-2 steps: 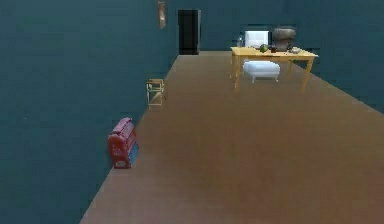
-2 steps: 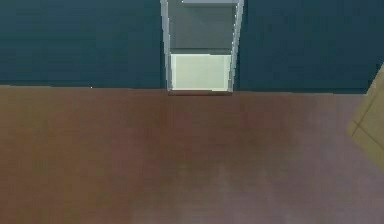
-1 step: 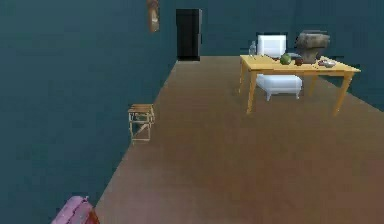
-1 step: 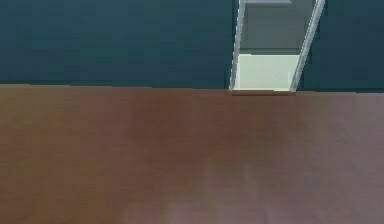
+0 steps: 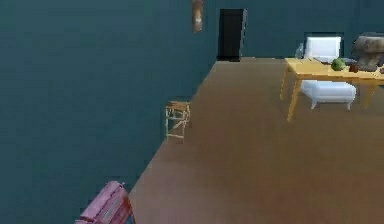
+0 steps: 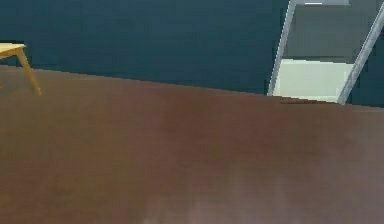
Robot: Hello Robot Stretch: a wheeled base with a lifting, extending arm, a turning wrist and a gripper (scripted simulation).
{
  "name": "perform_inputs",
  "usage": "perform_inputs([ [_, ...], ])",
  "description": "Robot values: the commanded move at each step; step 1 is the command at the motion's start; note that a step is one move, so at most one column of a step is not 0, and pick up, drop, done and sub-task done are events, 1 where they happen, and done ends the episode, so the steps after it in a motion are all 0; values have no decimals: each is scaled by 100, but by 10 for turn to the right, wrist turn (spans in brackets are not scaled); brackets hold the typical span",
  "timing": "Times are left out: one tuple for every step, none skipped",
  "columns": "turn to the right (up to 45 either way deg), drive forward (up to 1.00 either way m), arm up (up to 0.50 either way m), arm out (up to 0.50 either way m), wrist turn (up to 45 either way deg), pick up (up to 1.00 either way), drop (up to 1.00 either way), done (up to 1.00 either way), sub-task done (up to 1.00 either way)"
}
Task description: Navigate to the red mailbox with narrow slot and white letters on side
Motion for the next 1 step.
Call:
perform_inputs([
  [0,15,0,0,0,0,0,0,0],
])
